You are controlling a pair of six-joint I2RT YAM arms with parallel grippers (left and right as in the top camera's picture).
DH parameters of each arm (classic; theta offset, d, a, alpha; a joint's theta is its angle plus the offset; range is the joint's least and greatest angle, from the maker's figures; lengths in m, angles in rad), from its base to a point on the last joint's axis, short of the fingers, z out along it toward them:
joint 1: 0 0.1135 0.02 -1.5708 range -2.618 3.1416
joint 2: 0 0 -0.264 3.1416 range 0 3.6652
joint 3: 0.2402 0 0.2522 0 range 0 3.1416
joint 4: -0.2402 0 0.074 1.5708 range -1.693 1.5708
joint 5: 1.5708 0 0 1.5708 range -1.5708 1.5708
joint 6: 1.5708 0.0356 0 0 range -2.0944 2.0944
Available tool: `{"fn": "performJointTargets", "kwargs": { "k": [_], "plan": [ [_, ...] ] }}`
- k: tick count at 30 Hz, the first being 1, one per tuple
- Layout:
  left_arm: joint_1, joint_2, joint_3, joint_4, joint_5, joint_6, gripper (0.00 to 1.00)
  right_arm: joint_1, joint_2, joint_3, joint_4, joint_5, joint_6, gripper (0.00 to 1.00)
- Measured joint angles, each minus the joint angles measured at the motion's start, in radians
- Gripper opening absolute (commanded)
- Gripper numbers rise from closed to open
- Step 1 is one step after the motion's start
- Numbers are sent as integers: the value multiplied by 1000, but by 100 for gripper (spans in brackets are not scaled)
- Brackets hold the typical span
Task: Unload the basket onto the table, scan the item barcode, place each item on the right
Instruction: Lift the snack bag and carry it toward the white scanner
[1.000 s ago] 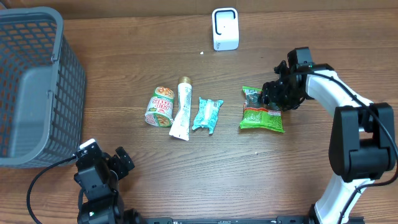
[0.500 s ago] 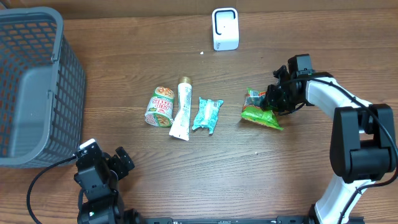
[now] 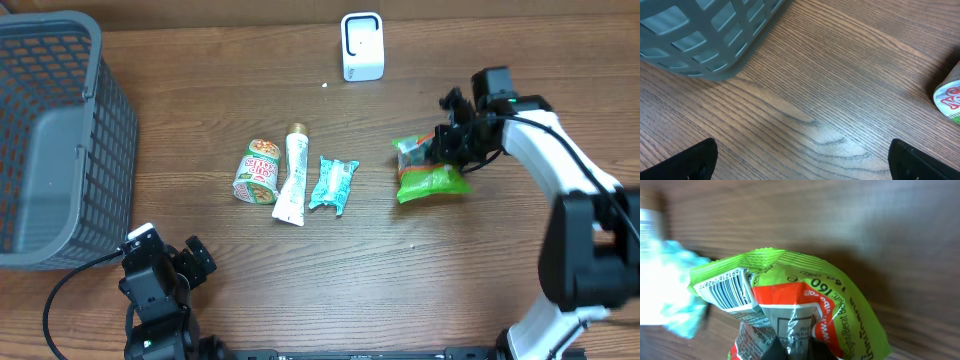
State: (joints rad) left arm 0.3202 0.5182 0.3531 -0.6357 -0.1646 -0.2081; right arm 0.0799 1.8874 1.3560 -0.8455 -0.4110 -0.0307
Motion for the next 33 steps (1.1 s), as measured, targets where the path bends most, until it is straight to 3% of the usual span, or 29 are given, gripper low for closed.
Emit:
{"fn": "performJointTargets", "kwargs": {
  "k": [7,13,27,33],
  "plan": [
    [0,0,0,0,0,0,100,0,-226,16,23,-14,-181,4],
    [0,0,0,0,0,0,100,6,-309,17,21,-64,-258,4],
    [0,0,0,0,0,0,100,185,-404,17,-40,-85,-283,4],
    [0,0,0,0,0,0,100,248,-406,17,-76,-25,-222,4]
  ]
}}
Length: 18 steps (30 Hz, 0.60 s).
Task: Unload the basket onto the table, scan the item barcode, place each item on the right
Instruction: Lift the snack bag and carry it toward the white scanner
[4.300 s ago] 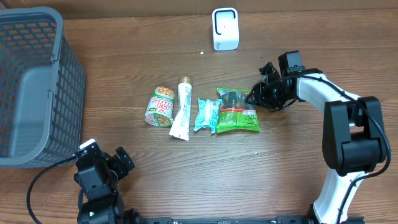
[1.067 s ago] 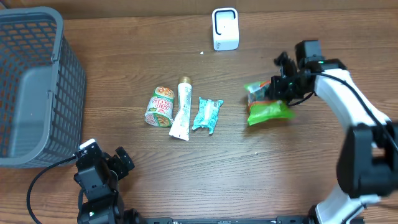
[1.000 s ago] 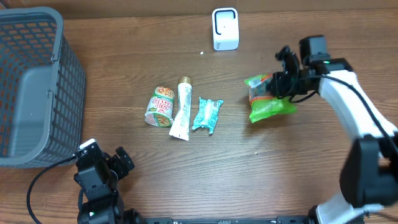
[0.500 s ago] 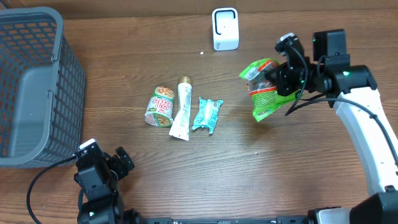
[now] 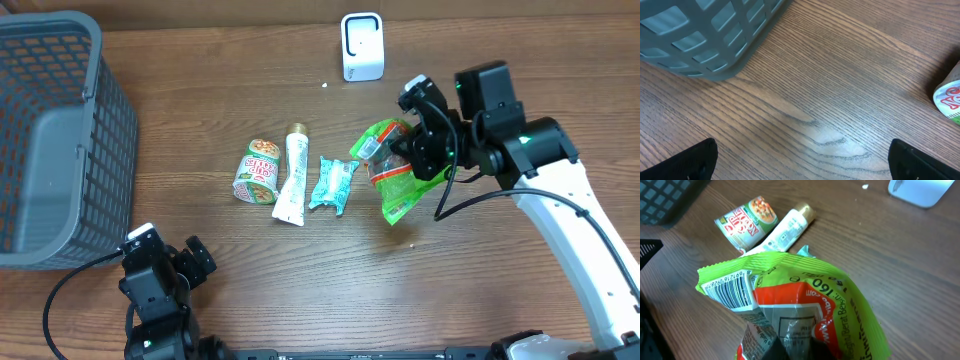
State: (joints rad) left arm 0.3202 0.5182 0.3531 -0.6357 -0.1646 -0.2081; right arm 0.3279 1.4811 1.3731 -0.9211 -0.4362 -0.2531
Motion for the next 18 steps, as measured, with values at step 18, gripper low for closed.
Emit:
{"fn": "performJointTargets", "kwargs": {
  "k": [18],
  "plan": [
    [0,0,0,0,0,0,100,59,-137,2,11,65,40,4]
  ]
}}
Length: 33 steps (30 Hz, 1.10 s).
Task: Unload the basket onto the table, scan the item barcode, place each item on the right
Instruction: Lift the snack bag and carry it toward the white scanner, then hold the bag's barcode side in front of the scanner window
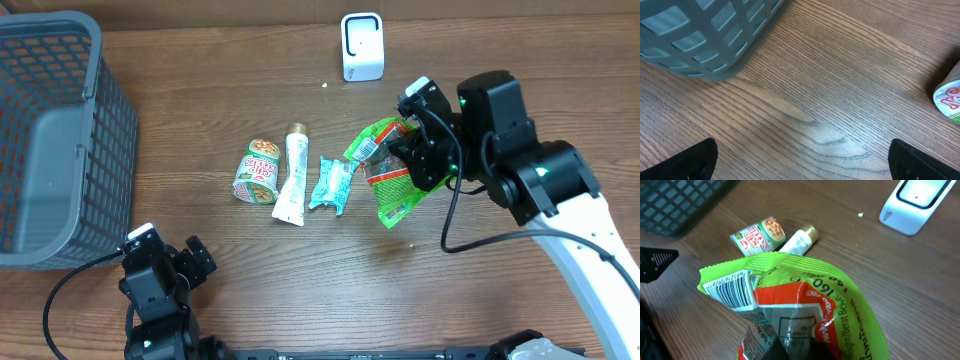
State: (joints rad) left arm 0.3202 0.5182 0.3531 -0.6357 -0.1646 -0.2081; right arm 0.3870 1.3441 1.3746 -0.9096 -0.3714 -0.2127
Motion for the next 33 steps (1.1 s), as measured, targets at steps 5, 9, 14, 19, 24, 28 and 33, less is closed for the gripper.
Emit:
{"fn": "performJointTargets", "kwargs": {
  "k": [5,9,14,19,24,28,33],
  "plan": [
    [0,0,0,0,0,0,100,0,-14,14,-1,7,8,4],
    [0,0,0,0,0,0,100,0,-14,27,11,10,17,4],
    [0,0,0,0,0,0,100,0,-13,28,24,25,22,4],
    [0,0,0,0,0,0,99,2,46,34,82,183,24,4],
    [0,0,0,0,0,0,100,2,201,36,264,419,24,4],
    [0,0,0,0,0,0,100,2,300,35,440,578,-63,4],
    [0,0,0,0,0,0,100,2,346,35,653,666,-414,4]
  ]
}}
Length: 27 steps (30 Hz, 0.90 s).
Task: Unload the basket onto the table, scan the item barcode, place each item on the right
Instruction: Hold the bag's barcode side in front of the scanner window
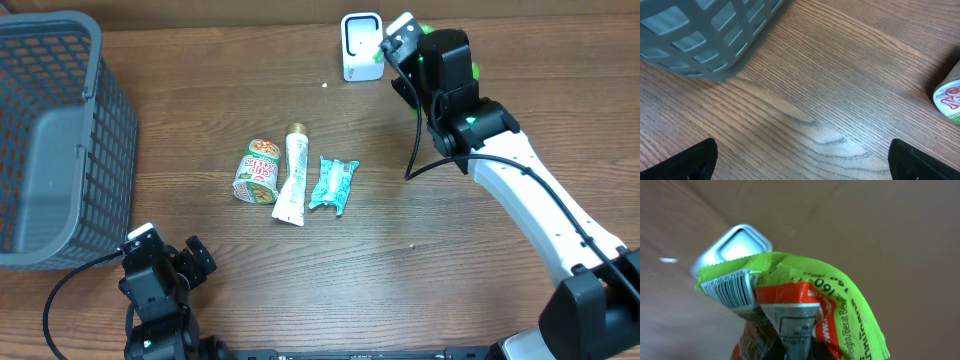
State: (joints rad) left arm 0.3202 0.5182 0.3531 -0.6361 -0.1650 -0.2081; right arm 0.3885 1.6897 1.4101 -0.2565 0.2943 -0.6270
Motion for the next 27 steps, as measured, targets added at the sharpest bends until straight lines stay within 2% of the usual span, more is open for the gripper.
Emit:
{"fn": "performJointTargets", "kwargs": {
  "k": [4,8,13,16,21,27],
  "plan": [
    [0,0,0,0,0,0,100,0,58,2,238,63,-321,4],
    [0,1,1,-1,0,0,99,0,164,3,476,118,-502,4],
    [0,1,2,0,0,0,100,0,301,5,771,130,-640,4],
    [0,1,2,0,0,0,99,0,385,6,892,119,-728,4],
    [0,1,2,0,0,0,100,0,496,6,968,97,-807,4],
    [0,1,2,0,0,0,100,-2,600,30,1008,61,-832,4]
  ]
}}
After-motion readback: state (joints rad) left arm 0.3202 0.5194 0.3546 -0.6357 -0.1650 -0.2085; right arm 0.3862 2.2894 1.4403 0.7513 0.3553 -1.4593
